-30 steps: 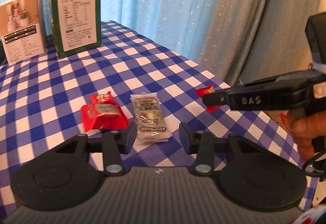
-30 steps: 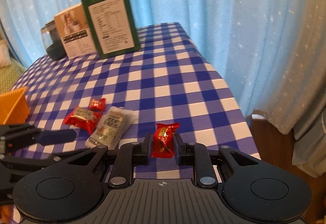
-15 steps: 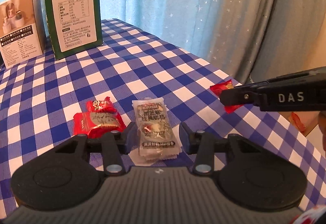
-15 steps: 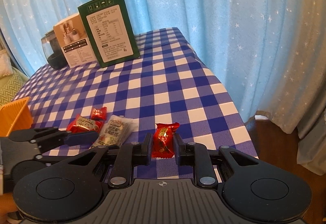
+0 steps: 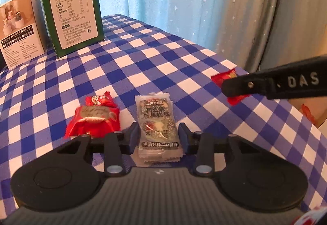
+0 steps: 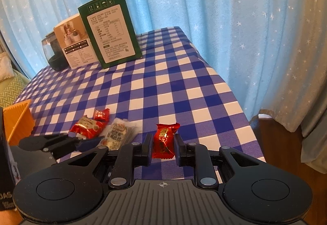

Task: Organize snacks
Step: 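Carry the red candy and clear packet toward the orange tray with both tools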

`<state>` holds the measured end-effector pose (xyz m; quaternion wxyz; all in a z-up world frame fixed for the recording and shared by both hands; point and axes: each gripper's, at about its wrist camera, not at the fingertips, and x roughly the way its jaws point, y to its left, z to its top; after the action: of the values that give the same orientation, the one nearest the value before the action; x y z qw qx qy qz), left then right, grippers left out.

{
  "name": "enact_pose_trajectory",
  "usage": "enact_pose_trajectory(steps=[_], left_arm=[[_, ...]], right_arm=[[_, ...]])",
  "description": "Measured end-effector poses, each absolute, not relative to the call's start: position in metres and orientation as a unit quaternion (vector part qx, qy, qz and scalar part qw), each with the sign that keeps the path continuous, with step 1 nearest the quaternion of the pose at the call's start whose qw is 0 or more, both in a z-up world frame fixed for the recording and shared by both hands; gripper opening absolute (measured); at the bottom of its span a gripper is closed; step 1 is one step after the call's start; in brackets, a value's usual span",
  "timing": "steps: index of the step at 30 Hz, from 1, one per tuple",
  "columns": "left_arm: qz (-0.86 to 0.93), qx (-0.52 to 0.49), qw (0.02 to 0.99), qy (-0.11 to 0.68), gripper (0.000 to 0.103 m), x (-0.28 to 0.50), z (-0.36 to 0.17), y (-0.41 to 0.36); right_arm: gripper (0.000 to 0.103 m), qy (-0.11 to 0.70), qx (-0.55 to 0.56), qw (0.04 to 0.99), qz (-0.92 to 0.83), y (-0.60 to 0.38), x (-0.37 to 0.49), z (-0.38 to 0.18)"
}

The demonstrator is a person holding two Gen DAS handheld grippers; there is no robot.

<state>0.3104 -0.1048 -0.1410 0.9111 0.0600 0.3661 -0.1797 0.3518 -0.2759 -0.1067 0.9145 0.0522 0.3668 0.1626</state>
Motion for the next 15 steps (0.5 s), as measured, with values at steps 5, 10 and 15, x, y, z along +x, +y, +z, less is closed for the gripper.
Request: enact_pose_trajectory(steps=[5,10,15], left_arm=[[-0.175,0.061,0.906,0.381,0.037,0.284,-0.138,-0.104],[-0.157,0.05,0.904,0.394,0.036,0.247,-0.134,-0.09],[-0.128,0.034,0.905,0.403,0.036,0.209,-0.13,-0.067]], right_arm=[[0.021,0.368,0.047,0.913,0.172,-0.271,0.348,-0.107],[0.021,0.377,0.051,0.907,0.179,-0.268,0.335,-0.108],[0.021,0.384,0.04,0.9,0.201,-0.256,0.309,-0.108]])
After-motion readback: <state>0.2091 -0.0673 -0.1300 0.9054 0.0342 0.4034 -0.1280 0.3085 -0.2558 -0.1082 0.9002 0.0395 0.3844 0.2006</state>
